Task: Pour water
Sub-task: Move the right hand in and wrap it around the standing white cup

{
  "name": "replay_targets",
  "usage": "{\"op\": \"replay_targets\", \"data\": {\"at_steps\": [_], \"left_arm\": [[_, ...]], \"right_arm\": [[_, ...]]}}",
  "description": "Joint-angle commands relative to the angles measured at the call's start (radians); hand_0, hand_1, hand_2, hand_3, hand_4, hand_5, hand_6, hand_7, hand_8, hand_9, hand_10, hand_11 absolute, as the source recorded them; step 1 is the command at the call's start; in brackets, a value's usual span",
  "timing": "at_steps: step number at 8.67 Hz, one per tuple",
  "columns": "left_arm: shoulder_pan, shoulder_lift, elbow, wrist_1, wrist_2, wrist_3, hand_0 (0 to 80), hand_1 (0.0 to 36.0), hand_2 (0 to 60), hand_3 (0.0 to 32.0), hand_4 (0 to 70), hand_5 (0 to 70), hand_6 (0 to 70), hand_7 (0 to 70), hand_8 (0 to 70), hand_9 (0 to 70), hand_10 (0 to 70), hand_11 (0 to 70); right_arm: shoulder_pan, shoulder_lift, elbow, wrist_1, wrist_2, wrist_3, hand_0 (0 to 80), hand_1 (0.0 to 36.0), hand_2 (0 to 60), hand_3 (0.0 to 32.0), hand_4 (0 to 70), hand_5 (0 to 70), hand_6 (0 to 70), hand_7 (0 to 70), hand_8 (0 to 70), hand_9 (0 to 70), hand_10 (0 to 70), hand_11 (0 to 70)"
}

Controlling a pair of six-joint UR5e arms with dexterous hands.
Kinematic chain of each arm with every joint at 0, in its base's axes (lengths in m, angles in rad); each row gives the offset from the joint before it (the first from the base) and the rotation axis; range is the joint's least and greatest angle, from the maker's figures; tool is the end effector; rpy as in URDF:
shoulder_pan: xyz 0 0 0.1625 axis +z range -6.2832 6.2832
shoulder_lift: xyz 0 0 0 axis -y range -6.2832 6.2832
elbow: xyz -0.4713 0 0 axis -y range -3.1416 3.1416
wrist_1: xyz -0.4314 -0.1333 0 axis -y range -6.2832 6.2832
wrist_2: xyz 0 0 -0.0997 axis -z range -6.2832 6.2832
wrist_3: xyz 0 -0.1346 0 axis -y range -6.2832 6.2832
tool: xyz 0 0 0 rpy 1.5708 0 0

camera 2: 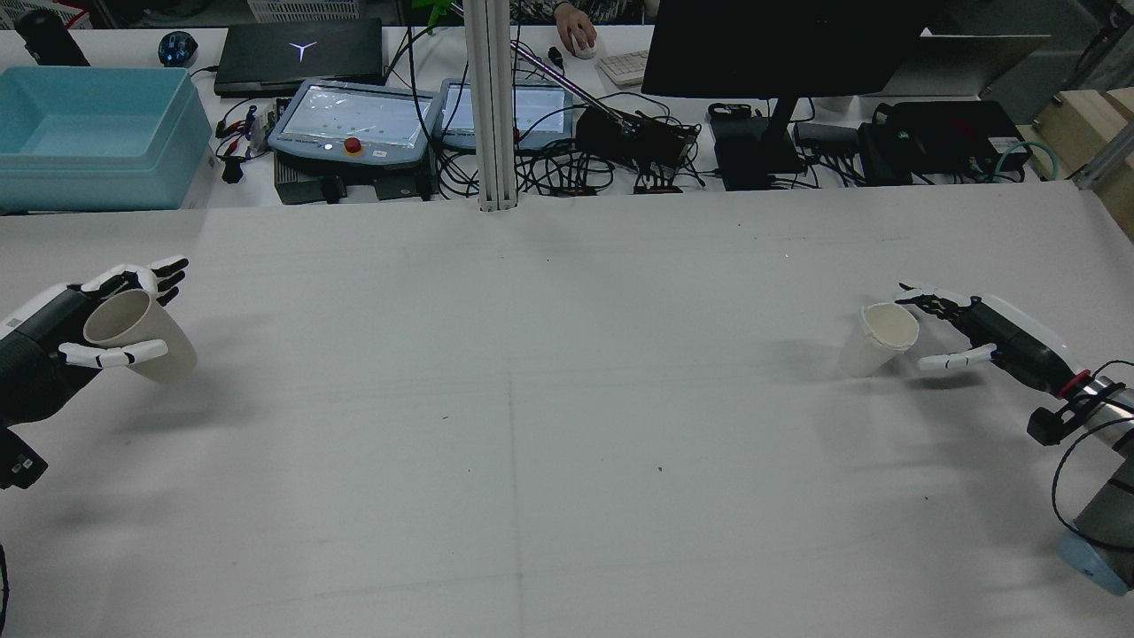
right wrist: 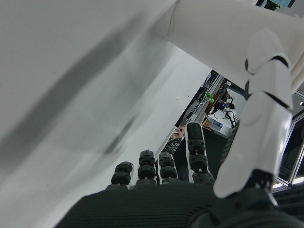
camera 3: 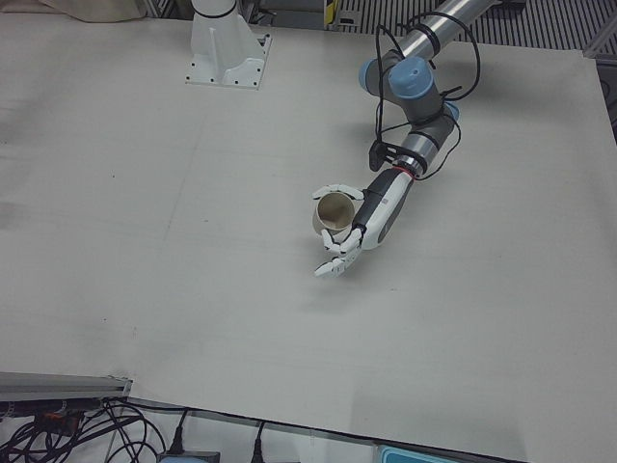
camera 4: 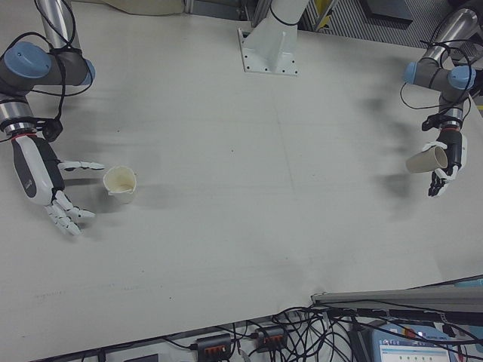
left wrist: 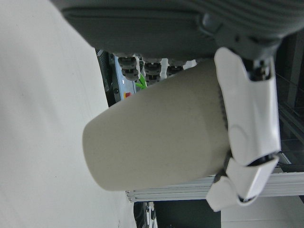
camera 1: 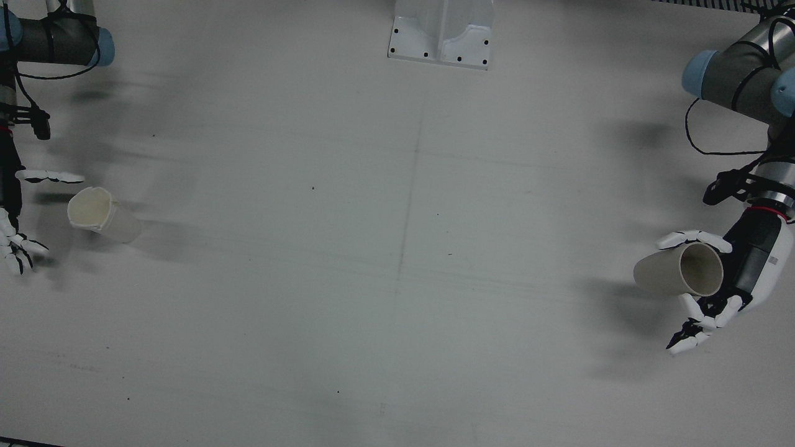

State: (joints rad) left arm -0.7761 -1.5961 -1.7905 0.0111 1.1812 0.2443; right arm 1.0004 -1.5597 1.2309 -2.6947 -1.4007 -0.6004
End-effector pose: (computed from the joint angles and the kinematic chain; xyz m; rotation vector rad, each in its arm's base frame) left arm 0.2809 -0.5342 0.5971 -0.2664 2.1979 -1.7140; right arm -0.1694 -0.5531 0.8564 0.1783 -1.9624 1.5475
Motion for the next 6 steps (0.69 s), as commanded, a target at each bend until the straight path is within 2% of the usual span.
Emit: {"op": "replay_targets", "data": {"at_steps": [1, 3, 6], "left_arm": [[-0.012, -0.002, -0.001, -0.002, 0.0, 0.0, 50.5, 36.0, 60.0, 0.0, 17.1, 70.0, 11.1, 16.1, 9.1, 11.6, 5.0, 9.6], [-0.014, 0.001, -0.001, -0.011, 0.0, 0.0, 50.7, 36.0, 60.0, 0.0, 17.3, 70.0, 11.2, 16.1, 9.0, 11.5, 5.0, 9.5], [-0.015, 0.008, 0.0, -0.025, 0.0, 0.0, 50.6, 36.0, 60.0, 0.0, 17.0, 70.0, 11.0, 15.8, 9.0, 11.5, 5.0, 9.6]], "right_arm": [[-0.041, 0.006, 0.036, -0.011, 0.018, -0.044, 49.4, 17.2, 16.8, 0.0, 6.6, 26.1, 7.0, 14.4, 9.1, 13.0, 4.4, 8.0], [-0.083, 0.006, 0.061, -0.014, 0.039, -0.05, 50.0, 18.5, 19.6, 0.0, 9.2, 27.4, 8.1, 16.0, 9.6, 13.7, 4.1, 7.7], [-0.135, 0.006, 0.116, -0.04, 0.103, -0.053, 51.0, 19.8, 20.9, 0.0, 11.2, 28.3, 9.4, 17.5, 10.1, 14.1, 3.7, 7.1]]}}
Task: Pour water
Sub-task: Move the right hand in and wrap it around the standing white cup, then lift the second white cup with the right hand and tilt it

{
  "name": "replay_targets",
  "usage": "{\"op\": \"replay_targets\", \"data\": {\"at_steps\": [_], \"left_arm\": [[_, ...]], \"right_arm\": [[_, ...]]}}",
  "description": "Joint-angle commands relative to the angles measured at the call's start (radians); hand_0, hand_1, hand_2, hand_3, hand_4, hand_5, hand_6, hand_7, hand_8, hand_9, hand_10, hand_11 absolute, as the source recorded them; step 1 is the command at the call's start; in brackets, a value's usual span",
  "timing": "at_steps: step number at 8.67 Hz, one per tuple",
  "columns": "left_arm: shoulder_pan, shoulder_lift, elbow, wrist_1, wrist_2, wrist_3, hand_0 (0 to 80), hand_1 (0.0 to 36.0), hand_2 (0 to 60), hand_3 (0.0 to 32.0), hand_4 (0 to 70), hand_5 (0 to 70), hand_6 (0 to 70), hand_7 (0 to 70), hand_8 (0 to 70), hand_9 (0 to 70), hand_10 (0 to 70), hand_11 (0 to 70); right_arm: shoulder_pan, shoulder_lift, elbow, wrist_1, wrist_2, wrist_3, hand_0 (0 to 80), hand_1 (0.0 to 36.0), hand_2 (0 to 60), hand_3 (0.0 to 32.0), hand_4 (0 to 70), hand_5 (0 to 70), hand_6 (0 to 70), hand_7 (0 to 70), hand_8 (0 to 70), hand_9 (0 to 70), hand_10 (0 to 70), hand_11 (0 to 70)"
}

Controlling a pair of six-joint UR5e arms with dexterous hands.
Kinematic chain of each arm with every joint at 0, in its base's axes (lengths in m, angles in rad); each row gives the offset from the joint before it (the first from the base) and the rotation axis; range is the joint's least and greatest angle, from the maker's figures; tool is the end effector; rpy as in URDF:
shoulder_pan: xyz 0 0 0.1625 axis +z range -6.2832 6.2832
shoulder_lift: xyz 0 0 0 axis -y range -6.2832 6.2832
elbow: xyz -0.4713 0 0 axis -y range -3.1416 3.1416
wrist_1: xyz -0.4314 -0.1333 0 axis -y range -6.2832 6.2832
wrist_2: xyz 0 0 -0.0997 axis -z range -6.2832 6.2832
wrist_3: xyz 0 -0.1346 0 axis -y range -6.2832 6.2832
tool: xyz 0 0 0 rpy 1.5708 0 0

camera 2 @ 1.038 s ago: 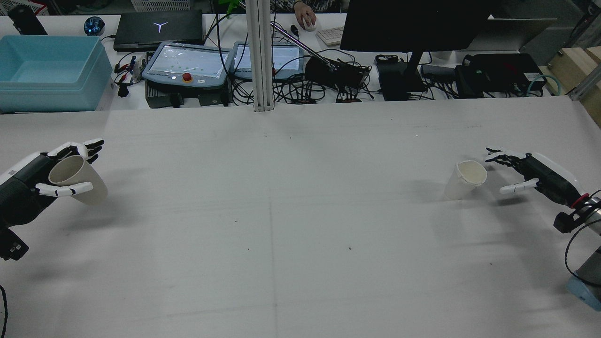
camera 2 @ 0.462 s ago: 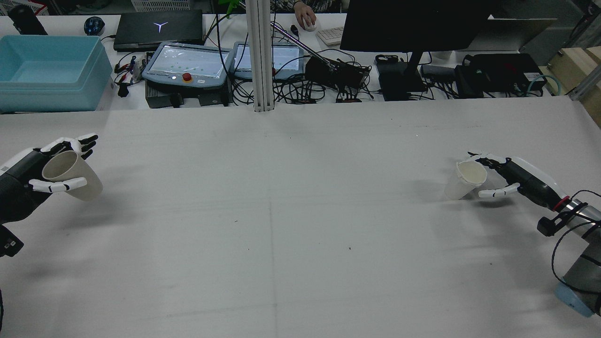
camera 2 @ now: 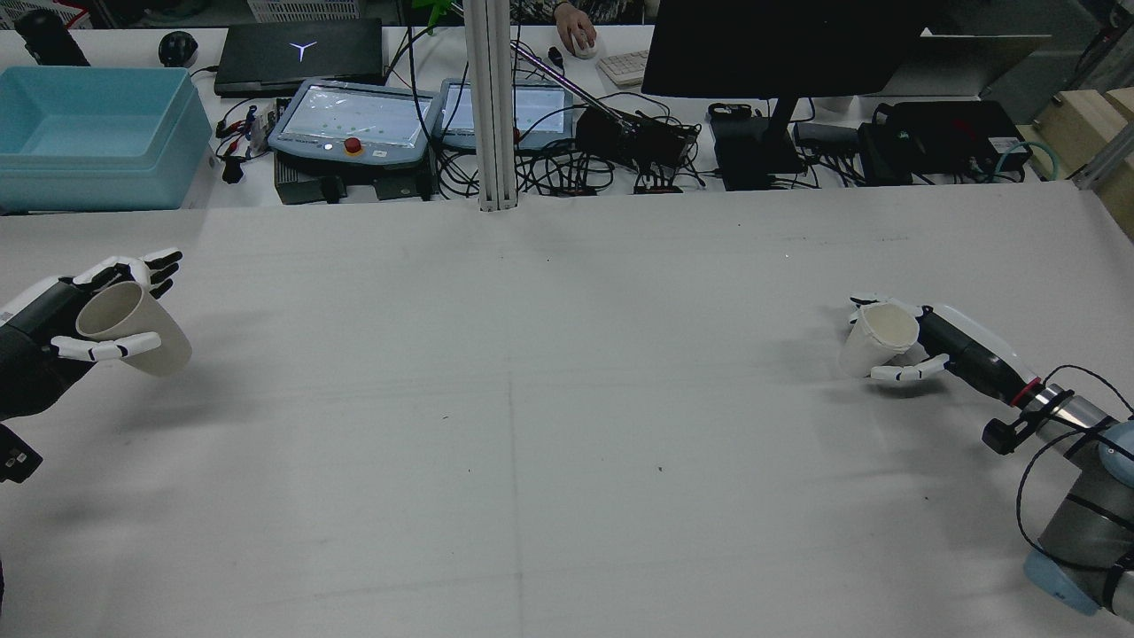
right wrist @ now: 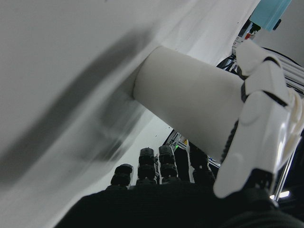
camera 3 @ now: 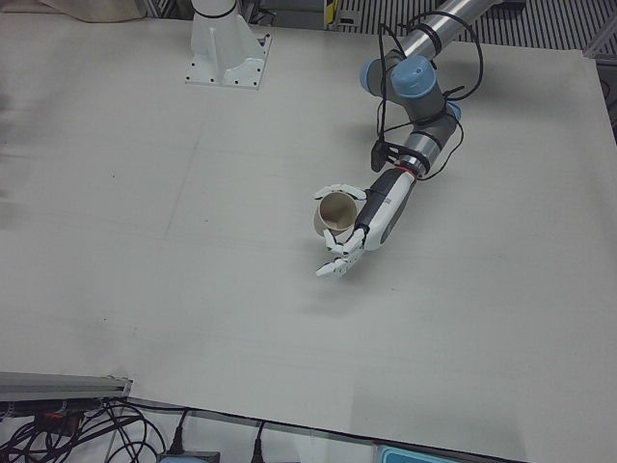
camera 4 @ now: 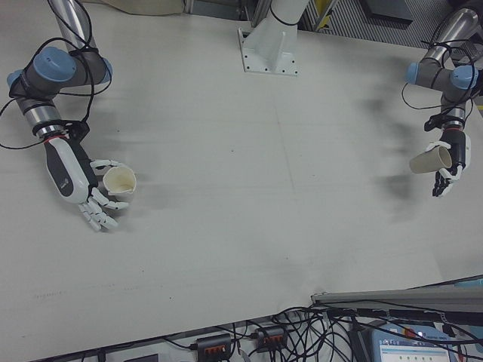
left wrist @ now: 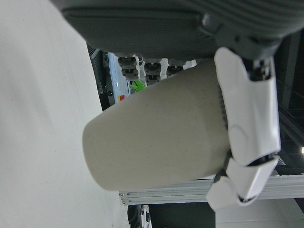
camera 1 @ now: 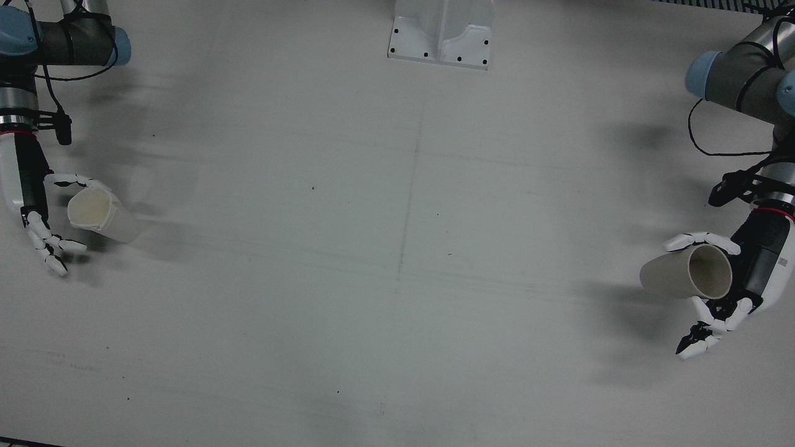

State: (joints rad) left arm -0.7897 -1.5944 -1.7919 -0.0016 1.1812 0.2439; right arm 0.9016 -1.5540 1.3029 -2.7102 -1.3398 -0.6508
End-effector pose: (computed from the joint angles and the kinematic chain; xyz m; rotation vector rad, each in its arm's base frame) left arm 0.2737 -0.5380 0.5955 -0.2584 2.2180 -1.7133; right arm -0.2265 -0.5509 0.8155 0.1756 -2.0063 1.4637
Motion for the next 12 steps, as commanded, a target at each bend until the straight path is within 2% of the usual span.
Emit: {"op": "replay_targets", "data": {"at_steps": [1, 3, 4, 5, 6, 7, 8, 9, 10, 11, 12], "left_arm": [[-0.002, 0.019, 0.002, -0.026, 0.0, -0.002, 50.5, 36.0, 60.0, 0.0, 17.0, 70.0, 11.0, 15.8, 9.0, 11.4, 5.0, 9.6], [-0.002, 0.053, 0.003, -0.058, 0.0, -0.002, 50.8, 36.0, 60.0, 0.0, 17.3, 70.0, 11.1, 15.8, 9.0, 11.4, 5.0, 9.6], [-0.002, 0.068, 0.003, -0.067, 0.0, -0.002, 50.8, 36.0, 60.0, 0.0, 17.4, 70.0, 11.1, 15.9, 9.0, 11.5, 5.0, 9.6], [-0.002, 0.068, 0.0, -0.067, 0.002, 0.001, 50.8, 36.0, 60.0, 0.0, 17.3, 70.0, 11.1, 16.0, 9.1, 11.5, 5.0, 9.6], [-0.002, 0.061, -0.006, -0.067, 0.006, 0.012, 50.8, 36.0, 60.0, 0.0, 17.4, 70.0, 11.2, 16.0, 9.1, 11.6, 5.1, 9.7], [0.009, 0.059, -0.021, -0.028, 0.008, 0.018, 50.8, 36.0, 60.0, 0.0, 17.7, 70.0, 11.4, 16.2, 9.1, 11.5, 5.1, 9.7], [0.016, 0.039, -0.029, 0.015, 0.009, 0.018, 51.5, 36.0, 60.0, 0.0, 18.1, 70.0, 11.8, 16.9, 9.1, 11.6, 5.1, 9.8], [0.021, -0.052, -0.029, 0.087, 0.029, 0.018, 52.4, 36.0, 60.0, 0.0, 18.0, 70.0, 12.0, 17.0, 9.2, 11.6, 4.9, 9.7], [0.018, -0.144, -0.026, 0.165, 0.091, 0.031, 52.6, 36.0, 60.0, 0.0, 18.4, 70.0, 12.7, 17.6, 9.4, 11.8, 5.0, 9.9], [0.011, -0.23, -0.029, 0.188, 0.139, 0.102, 52.6, 36.0, 60.0, 0.0, 18.6, 70.0, 13.1, 18.0, 9.4, 11.7, 5.0, 9.8], [0.015, -0.315, -0.027, 0.243, 0.158, 0.15, 52.1, 36.0, 60.0, 0.0, 18.3, 70.0, 13.1, 17.9, 9.5, 11.9, 5.1, 9.9]], "right_arm": [[-0.052, 0.0, 0.068, -0.049, 0.069, -0.012, 51.9, 20.8, 22.6, 0.0, 12.4, 29.8, 10.3, 20.3, 11.0, 15.7, 4.0, 7.6], [-0.088, 0.0, 0.122, -0.107, 0.124, -0.016, 57.7, 27.5, 34.6, 0.0, 21.0, 42.5, 17.8, 34.4, 17.9, 25.8, 10.1, 16.9], [-0.12, 0.0, 0.156, -0.156, 0.167, -0.016, 76.6, 35.4, 40.3, 0.0, 29.1, 55.2, 28.3, 46.8, 26.0, 36.2, 15.7, 25.8], [-0.144, -0.001, 0.189, -0.183, 0.207, -0.015, 80.0, 36.0, 44.3, 0.0, 35.1, 67.3, 38.9, 58.1, 36.0, 47.8, 24.1, 38.4], [-0.15, -0.007, 0.232, -0.206, 0.226, -0.015, 80.0, 36.0, 50.2, 0.0, 37.8, 70.0, 46.1, 66.1, 45.2, 59.3, 33.9, 51.7], [-0.148, -0.014, 0.292, -0.251, 0.229, -0.012, 80.0, 36.0, 59.0, 0.0, 38.4, 70.0, 48.9, 68.5, 48.9, 64.0, 38.9, 58.4], [-0.142, -0.036, 0.376, -0.31, 0.231, 0.003, 80.0, 36.0, 60.0, 0.0, 37.2, 70.0, 50.5, 68.7, 50.4, 65.8, 41.1, 61.5], [-0.12, -0.091, 0.509, -0.374, 0.231, 0.026, 80.0, 36.0, 60.0, 0.0, 36.1, 70.0, 49.6, 64.9, 49.0, 63.4, 40.5, 60.7], [-0.033, -0.119, 0.665, -0.493, 0.225, 0.042, 80.0, 36.0, 60.0, 0.0, 35.7, 70.0, 48.5, 62.5, 47.9, 61.7, 39.4, 59.1], [0.059, -0.12, 0.806, -0.646, 0.211, 0.086, 80.0, 36.0, 60.0, 0.0, 37.5, 70.0, 49.2, 62.2, 46.9, 60.1, 37.0, 56.1], [0.182, -0.106, 0.907, -0.762, 0.141, 0.106, 80.0, 36.0, 60.0, 0.0, 37.4, 69.9, 49.4, 61.3, 46.4, 59.2, 36.0, 54.8]]}}
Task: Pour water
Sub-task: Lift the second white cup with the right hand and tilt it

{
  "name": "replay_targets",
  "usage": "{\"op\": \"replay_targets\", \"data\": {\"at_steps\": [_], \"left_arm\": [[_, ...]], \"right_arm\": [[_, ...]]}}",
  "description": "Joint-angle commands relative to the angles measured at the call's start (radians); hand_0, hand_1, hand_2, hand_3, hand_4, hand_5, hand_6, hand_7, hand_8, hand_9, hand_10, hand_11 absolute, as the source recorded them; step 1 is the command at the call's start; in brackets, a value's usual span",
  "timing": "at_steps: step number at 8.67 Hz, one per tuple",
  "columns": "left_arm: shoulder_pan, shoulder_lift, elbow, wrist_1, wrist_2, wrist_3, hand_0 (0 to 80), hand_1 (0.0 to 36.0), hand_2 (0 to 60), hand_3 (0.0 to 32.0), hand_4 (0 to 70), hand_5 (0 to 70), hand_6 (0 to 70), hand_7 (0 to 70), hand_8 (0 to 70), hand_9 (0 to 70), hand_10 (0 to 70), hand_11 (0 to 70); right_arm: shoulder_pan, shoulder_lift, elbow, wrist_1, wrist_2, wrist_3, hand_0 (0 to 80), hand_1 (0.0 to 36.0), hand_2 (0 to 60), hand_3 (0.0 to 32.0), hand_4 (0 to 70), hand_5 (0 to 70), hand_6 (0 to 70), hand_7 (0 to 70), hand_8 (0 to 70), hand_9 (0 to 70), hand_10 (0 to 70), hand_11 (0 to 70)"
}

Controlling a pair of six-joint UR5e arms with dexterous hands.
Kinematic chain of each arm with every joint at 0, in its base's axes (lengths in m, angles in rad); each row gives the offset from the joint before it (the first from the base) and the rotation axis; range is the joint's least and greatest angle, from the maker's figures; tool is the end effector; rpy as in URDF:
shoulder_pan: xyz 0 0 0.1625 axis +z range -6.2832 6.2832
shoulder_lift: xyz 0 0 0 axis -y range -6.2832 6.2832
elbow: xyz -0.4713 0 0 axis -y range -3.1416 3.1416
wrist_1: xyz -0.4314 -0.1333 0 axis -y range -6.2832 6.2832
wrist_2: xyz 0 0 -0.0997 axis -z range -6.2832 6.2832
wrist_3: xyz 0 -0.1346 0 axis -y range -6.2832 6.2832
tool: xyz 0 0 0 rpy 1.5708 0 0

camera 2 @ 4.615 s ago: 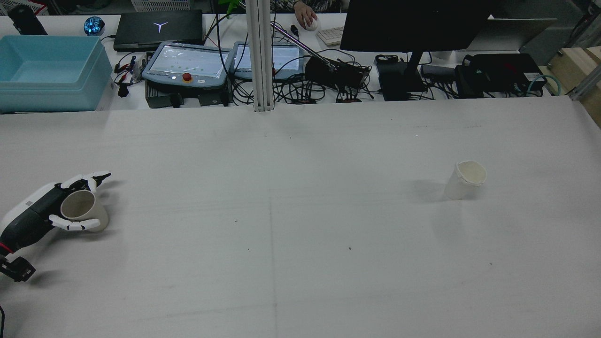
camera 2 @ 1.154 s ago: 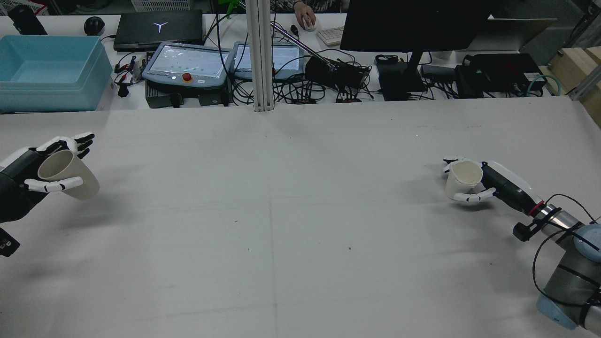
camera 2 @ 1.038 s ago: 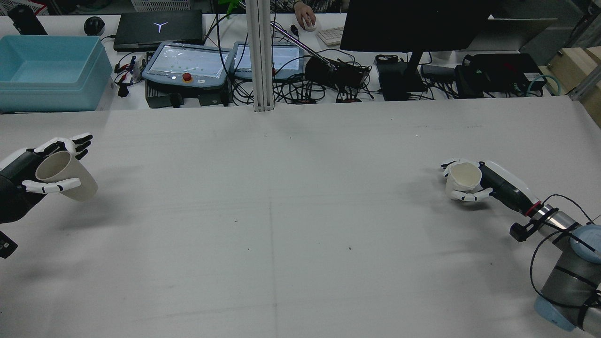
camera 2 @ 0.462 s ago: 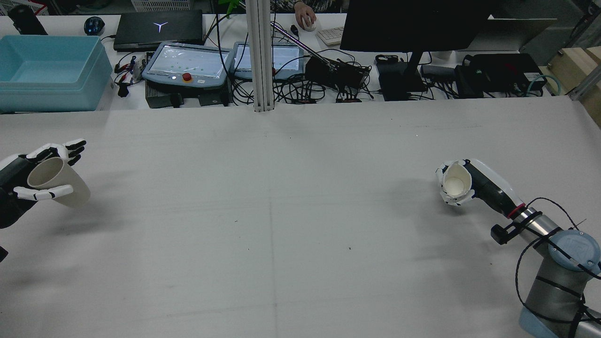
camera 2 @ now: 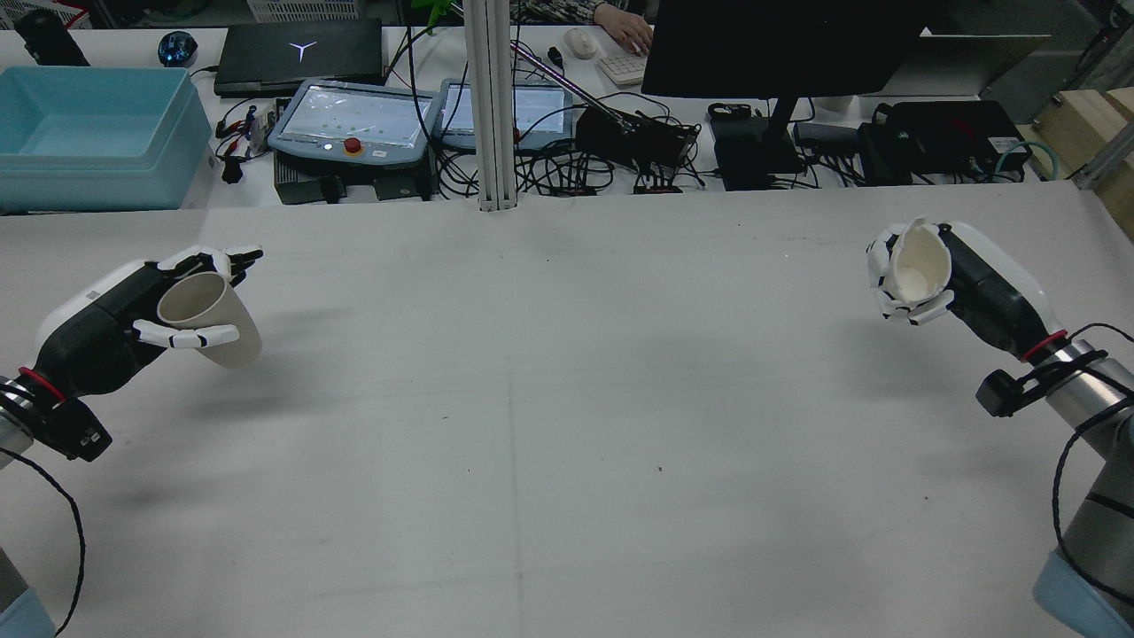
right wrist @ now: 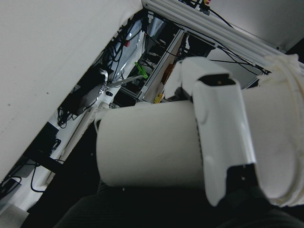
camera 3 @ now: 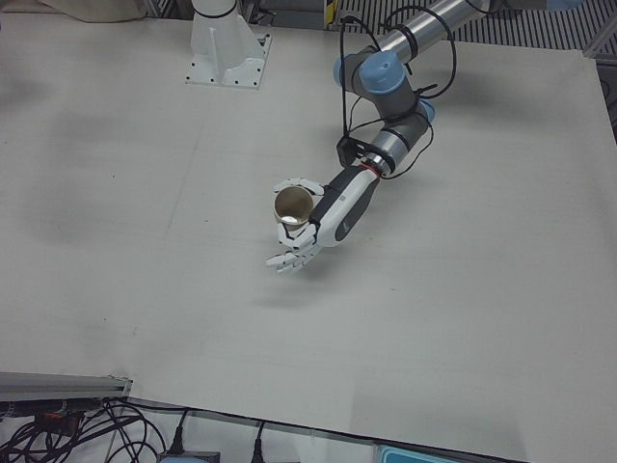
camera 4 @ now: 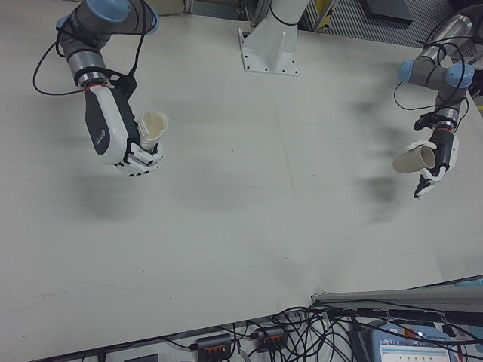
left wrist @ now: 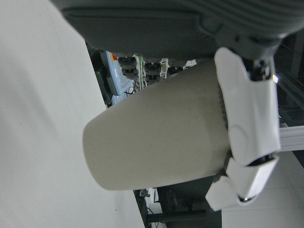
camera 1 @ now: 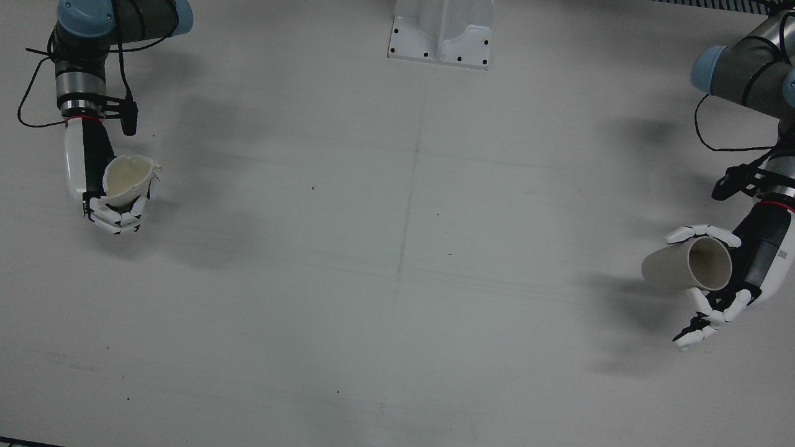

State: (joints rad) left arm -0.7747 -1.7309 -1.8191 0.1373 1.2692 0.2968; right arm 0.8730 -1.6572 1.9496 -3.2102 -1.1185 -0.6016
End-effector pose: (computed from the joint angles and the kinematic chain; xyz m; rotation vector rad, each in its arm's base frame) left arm 0.3230 -0.5586 0.5181 -0.2960 2.1847 -1.5950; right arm -0.1821 -0.5162 0.5780 0.2838 -2.1138 1.6249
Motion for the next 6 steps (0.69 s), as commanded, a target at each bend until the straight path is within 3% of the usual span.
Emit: {"op": "replay_targets", "data": {"at_steps": [1, 2, 3, 5, 6], "left_arm": [[0.003, -0.238, -0.003, 0.142, 0.07, 0.163, 52.9, 36.0, 60.0, 0.0, 19.2, 70.0, 13.5, 18.6, 9.6, 12.1, 5.1, 10.0], [0.014, -0.283, -0.005, 0.16, 0.07, 0.227, 52.6, 36.0, 60.0, 0.0, 18.3, 70.0, 13.0, 18.2, 9.5, 11.9, 4.9, 9.8], [0.059, -0.332, -0.002, 0.192, 0.07, 0.286, 53.1, 36.0, 60.0, 0.0, 17.8, 70.0, 12.3, 17.4, 9.2, 11.6, 4.7, 9.5], [0.116, -0.352, 0.006, 0.196, 0.068, 0.312, 52.5, 36.0, 60.0, 0.0, 17.7, 70.0, 12.0, 17.1, 9.1, 11.6, 4.7, 9.5], [0.118, -0.364, 0.012, 0.196, 0.068, 0.327, 52.4, 36.0, 60.0, 0.0, 18.0, 70.0, 12.5, 17.7, 9.3, 11.8, 4.9, 9.7]], "right_arm": [[0.33, 0.046, 0.326, -0.351, -0.166, 0.06, 80.0, 36.0, 60.0, 0.0, 35.9, 69.8, 49.6, 60.7, 45.9, 58.3, 35.1, 53.6], [0.43, 0.133, 0.366, -0.463, -0.228, 0.062, 80.0, 36.0, 60.0, 0.0, 39.5, 70.0, 52.9, 63.9, 45.8, 58.0, 33.5, 51.5], [0.458, 0.192, 0.388, -0.535, -0.248, 0.06, 80.0, 36.0, 60.0, 0.0, 44.9, 70.0, 55.9, 66.9, 45.5, 57.3, 31.8, 49.1], [0.449, 0.282, 0.384, -0.54, -0.248, 0.005, 80.0, 36.0, 60.0, 0.0, 47.4, 70.0, 57.3, 68.6, 45.4, 57.2, 31.0, 48.1], [0.425, 0.353, 0.377, -0.54, -0.247, -0.089, 80.0, 36.0, 60.0, 0.0, 53.0, 70.0, 59.5, 70.0, 46.2, 58.3, 30.7, 47.8]]}}
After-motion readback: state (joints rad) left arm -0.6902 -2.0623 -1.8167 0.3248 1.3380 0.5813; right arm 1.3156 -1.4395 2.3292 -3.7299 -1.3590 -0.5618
